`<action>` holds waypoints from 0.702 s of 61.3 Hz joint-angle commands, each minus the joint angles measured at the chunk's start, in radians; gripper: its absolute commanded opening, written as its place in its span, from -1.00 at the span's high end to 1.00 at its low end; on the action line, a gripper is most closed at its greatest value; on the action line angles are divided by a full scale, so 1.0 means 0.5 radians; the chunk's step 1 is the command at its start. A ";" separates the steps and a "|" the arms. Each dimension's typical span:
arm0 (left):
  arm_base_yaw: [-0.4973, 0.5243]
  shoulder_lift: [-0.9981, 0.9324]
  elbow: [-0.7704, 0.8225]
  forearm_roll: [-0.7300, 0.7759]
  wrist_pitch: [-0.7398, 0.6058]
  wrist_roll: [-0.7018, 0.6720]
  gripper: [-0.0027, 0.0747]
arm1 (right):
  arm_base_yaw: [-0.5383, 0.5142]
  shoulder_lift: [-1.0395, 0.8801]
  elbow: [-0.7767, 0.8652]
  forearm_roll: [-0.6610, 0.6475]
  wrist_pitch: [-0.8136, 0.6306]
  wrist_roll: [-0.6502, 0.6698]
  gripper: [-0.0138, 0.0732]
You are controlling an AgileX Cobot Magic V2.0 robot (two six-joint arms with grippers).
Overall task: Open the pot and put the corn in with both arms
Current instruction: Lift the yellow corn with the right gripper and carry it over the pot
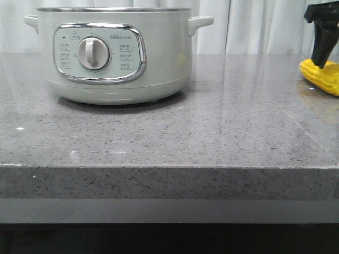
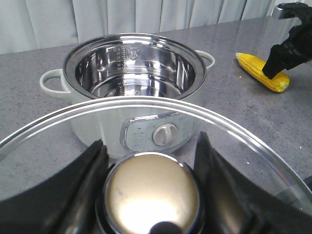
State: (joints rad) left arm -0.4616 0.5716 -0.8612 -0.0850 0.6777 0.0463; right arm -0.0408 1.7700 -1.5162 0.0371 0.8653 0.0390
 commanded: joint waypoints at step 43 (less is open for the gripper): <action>-0.014 -0.008 -0.069 -0.035 -0.289 -0.013 0.37 | -0.017 0.204 -0.208 -0.031 -0.270 -0.010 -0.28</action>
State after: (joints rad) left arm -0.4616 0.5716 -0.8590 -0.0850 0.6759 0.0463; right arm -0.0408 1.9200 -1.5850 0.0323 0.7689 0.0390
